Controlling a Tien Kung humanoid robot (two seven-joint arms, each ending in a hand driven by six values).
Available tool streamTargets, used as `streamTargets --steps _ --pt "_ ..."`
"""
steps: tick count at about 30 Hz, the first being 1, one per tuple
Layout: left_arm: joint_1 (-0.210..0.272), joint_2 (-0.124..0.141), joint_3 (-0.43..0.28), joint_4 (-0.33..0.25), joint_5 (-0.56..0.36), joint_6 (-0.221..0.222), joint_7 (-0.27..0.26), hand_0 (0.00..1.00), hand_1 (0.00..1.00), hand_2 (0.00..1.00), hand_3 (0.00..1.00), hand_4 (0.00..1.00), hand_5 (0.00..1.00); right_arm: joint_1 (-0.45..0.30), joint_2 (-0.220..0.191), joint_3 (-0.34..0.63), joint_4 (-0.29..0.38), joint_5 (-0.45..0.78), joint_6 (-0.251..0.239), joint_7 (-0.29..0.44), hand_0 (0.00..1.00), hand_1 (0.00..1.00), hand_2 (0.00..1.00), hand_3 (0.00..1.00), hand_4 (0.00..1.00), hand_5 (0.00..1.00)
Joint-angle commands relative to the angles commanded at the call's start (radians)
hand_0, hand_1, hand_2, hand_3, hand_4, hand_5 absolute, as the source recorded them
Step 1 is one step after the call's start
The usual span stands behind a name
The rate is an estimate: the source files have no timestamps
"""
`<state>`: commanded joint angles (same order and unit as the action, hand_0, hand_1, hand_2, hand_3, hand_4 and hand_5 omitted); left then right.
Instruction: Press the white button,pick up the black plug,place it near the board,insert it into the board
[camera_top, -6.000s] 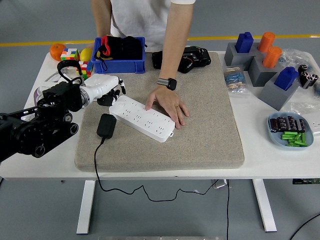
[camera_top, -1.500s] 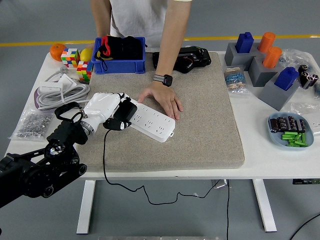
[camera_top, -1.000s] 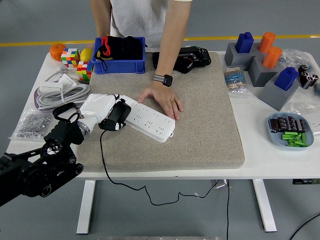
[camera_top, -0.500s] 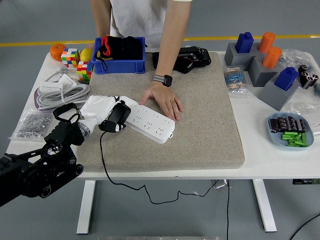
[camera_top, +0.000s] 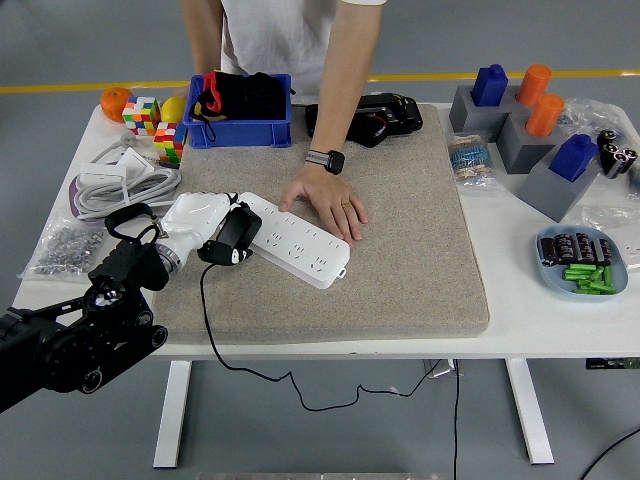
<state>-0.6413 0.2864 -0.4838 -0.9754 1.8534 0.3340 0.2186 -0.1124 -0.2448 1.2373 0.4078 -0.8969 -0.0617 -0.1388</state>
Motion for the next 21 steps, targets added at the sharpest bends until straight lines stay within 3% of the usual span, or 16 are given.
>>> streamTargets --steps 4,5,10,11,16,17,21 --pt "0.003 0.001 -0.001 -0.006 -0.029 0.0 -0.02 0.781 0.865 0.791 0.816 0.938 0.185 -0.002 0.0 0.0 -0.001 0.0 0.0 0.0 0.748 0.722 0.703 0.658 0.722 0.407" --pt "0.004 0.001 -0.002 -0.007 -0.034 0.0 -0.024 0.882 0.944 0.903 0.916 0.998 0.42 -0.002 0.0 0.0 -0.001 0.0 0.0 0.0 0.748 0.722 0.703 0.657 0.722 0.406" --pt "0.005 0.001 -0.002 -0.015 -0.057 0.005 -0.043 0.882 0.944 0.903 0.916 0.998 0.42 -0.001 0.002 0.003 -0.001 -0.001 0.0 0.0 0.748 0.722 0.703 0.657 0.722 0.406" --pt "0.006 0.001 -0.002 -0.016 -0.063 0.007 -0.046 0.919 0.98 0.957 0.963 0.998 0.662 -0.001 0.002 0.003 -0.001 -0.001 0.0 0.0 0.748 0.723 0.703 0.657 0.722 0.405" --pt "0.015 0.003 -0.019 -0.03 -0.079 0.031 -0.077 0.919 0.98 0.957 0.963 0.998 0.662 -0.001 0.004 0.006 0.0 0.0 0.0 0.0 0.748 0.723 0.703 0.657 0.722 0.405" --pt "0.016 0.004 -0.021 -0.033 -0.08 0.035 -0.08 0.96 0.998 0.998 0.998 0.998 0.786 -0.002 0.004 0.006 -0.001 -0.001 0.0 0.0 0.748 0.722 0.703 0.657 0.722 0.405" --pt "0.015 0.004 -0.021 -0.029 -0.081 0.041 -0.084 0.96 0.998 0.998 0.998 0.998 0.786 -0.003 0.004 0.006 -0.002 -0.001 0.0 -0.001 0.748 0.722 0.703 0.657 0.722 0.405"
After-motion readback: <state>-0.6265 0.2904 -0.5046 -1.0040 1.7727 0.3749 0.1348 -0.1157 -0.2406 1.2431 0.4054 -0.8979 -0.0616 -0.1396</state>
